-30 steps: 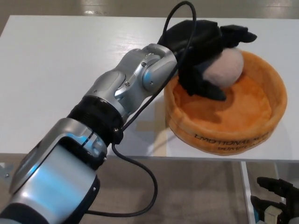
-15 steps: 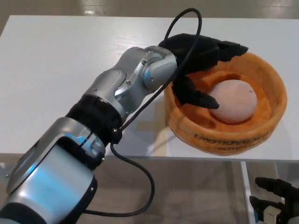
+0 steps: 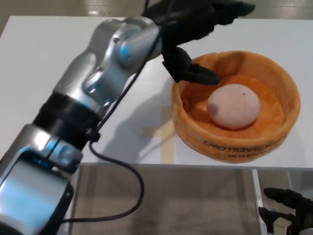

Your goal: Use the left hand to pick up the pink round toy on the left and place it inside the orange plate on the desk.

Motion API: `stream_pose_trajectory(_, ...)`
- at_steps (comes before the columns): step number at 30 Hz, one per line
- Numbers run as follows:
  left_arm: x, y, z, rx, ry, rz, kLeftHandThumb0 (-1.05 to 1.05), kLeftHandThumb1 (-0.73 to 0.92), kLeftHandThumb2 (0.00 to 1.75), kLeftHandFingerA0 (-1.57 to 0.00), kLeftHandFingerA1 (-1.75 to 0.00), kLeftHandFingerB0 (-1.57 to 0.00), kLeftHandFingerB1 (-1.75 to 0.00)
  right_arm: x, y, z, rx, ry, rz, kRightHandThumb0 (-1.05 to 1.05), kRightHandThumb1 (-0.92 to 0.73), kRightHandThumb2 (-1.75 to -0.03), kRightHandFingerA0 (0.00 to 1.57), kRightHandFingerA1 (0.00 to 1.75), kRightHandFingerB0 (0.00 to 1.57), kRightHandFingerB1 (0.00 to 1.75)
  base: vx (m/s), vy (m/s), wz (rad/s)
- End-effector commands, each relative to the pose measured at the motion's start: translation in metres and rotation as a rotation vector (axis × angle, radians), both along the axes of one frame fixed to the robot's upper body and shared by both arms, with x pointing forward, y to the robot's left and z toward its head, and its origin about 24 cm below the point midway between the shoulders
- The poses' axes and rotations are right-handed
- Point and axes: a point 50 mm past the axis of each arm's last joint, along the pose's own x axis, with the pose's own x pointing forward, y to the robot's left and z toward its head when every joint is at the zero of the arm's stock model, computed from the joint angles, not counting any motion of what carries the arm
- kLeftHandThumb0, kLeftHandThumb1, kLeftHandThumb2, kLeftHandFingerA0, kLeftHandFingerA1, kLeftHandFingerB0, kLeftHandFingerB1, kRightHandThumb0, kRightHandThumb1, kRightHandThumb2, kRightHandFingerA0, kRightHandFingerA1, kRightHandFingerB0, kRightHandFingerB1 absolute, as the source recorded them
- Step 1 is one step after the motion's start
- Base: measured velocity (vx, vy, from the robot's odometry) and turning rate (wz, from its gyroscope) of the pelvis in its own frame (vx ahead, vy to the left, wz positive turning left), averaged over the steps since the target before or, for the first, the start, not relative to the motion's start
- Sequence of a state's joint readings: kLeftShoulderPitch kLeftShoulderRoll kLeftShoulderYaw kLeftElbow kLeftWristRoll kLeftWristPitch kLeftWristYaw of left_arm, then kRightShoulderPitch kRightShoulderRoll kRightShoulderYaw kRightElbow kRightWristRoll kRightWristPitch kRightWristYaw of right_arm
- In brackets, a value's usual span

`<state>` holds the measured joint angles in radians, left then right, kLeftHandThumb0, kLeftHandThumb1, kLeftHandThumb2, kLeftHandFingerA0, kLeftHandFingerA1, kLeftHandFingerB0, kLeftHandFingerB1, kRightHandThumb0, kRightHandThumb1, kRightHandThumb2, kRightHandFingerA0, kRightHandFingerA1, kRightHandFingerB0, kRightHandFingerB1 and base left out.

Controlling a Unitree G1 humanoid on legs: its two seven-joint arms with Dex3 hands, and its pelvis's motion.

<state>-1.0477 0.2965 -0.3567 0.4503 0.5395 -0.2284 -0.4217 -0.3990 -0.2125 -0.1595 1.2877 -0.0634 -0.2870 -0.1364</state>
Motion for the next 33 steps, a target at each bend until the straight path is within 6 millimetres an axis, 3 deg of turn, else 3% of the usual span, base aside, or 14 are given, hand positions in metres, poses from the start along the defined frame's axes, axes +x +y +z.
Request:
stream_pose_trajectory(1,-0.032,0.035,0.008,-0.248,-0.066,-0.07,-0.71,0.44,0.76,0.0,0.0,-0.09,-0.19,-0.008,0.001,-0.006,0.0,0.035,0.008,-0.2,-0.53,-0.55,0.56,0.47,0.69,0.48,0.0,0.0,0.0)
stream_pose_trajectory(2,-0.04,0.043,0.007,-0.301,-0.078,-0.084,-0.51,0.35,0.71,0.0,-0.17,-0.1,-0.32,-0.008,0.0,-0.006,-0.004,0.035,0.009,-0.2,-0.53,-0.55,0.57,0.47,0.69,0.48,0.0,0.0,0.0)
stream_pose_trajectory(3,-0.049,0.051,0.006,-0.36,-0.095,-0.097,-0.51,0.35,0.71,0.0,-0.17,-0.1,-0.32,-0.008,-0.002,-0.006,-0.007,0.035,0.009,-0.2,-0.53,-0.55,0.57,0.47,0.69,0.48,0.0,0.0,0.0)
stream_pose_trajectory(4,-0.059,0.063,0.003,-0.427,-0.094,-0.119,-0.39,0.49,0.57,-0.06,-0.24,-0.17,-0.3,-0.008,-0.003,-0.005,-0.013,0.036,0.009,-0.19,-0.52,-0.56,0.6,0.5,0.69,0.49,0.0,0.0,0.0)
stream_pose_trajectory(8,-0.087,0.094,-0.004,-0.564,-0.069,-0.161,-0.34,0.51,0.56,-0.17,-0.31,-0.25,-0.3,-0.007,-0.006,-0.004,-0.021,0.042,0.011,-0.2,-0.52,-0.55,0.6,0.49,0.69,0.48,0.0,0.0,0.0)
stream_pose_trajectory(9,-0.098,0.105,-0.008,-0.587,-0.043,-0.194,-0.21,0.52,0.54,-0.42,-0.36,-0.4,-0.32,-0.006,-0.006,-0.004,-0.021,0.042,0.01,-0.2,-0.52,-0.55,0.58,0.48,0.69,0.48,0.0,0.0,0.0)
stream_pose_trajectory(13,-0.122,0.13,-0.018,-0.595,0.033,-0.251,-0.21,0.52,0.56,-0.48,-0.39,-0.49,-0.36,-0.004,-0.006,-0.002,-0.026,0.035,0.01,-0.2,-0.52,-0.55,0.59,0.49,0.7,0.49,0.0,0.0,0.0)
stream_pose_trajectory(14,-0.131,0.144,-0.027,-0.599,0.167,-0.267,-0.22,0.54,0.56,-0.54,-0.41,-0.51,-0.37,-0.001,-0.006,0.0,-0.027,0.032,0.01,-0.2,-0.53,-0.55,0.58,0.48,0.68,0.48,0.0,0.0,0.0)
stream_pose_trajectory(17,-0.141,0.157,-0.04,-0.597,0.349,-0.287,-0.2,0.58,0.57,-0.65,-0.48,-0.63,-0.44,0.0,-0.006,0.0,-0.025,0.03,0.01,-0.18,-0.54,-0.56,0.57,0.48,0.68,0.48,0.0,0.0,0.0)
stream_pose_trajectory(18,-0.145,0.166,-0.054,-0.598,0.459,-0.288,-0.19,0.71,0.61,-0.64,-0.46,-0.61,-0.42,0.0,-0.006,0.001,-0.024,0.03,0.013,-0.19,-0.54,-0.56,0.6,0.49,0.68,0.48,0.0,0.0,0.0)
stream_pose_trajectory(19,-0.15,0.175,-0.069,-0.607,0.567,-0.291,-0.19,0.71,0.61,-0.64,-0.46,-0.61,-0.42,0.001,-0.005,0.001,-0.023,0.03,0.017,-0.19,-0.54,-0.56,0.6,0.49,0.68,0.48,0.0,0.0,0.0)
stream_pose_trajectory(22,-0.159,0.187,-0.091,-0.609,0.785,-0.274,-0.2,0.72,0.62,-0.65,-0.47,-0.64,-0.42,0.002,-0.005,0.002,-0.024,0.02,0.016,-0.2,-0.53,-0.56,0.61,0.49,0.69,0.49,0.0,0.0,0.0)
stream_pose_trajectory(28,-0.168,0.194,-0.115,-0.572,0.888,-0.247,-0.17,0.74,0.62,-0.76,-0.53,-0.73,-0.47,0.001,-0.006,0.001,-0.023,0.024,0.018,-0.2,-0.55,-0.56,0.59,0.49,0.68,0.49,0.0,0.0,0.0)
stream_pose_trajectory(33,-0.17,0.197,-0.151,-0.556,1.02,-0.168,-0.23,0.76,0.62,-0.88,-0.53,-0.8,-0.48,0.002,-0.006,0.002,-0.027,0.023,0.02,-0.2,-0.54,-0.56,0.6,0.49,0.68,0.49,0.0,0.0,0.0)
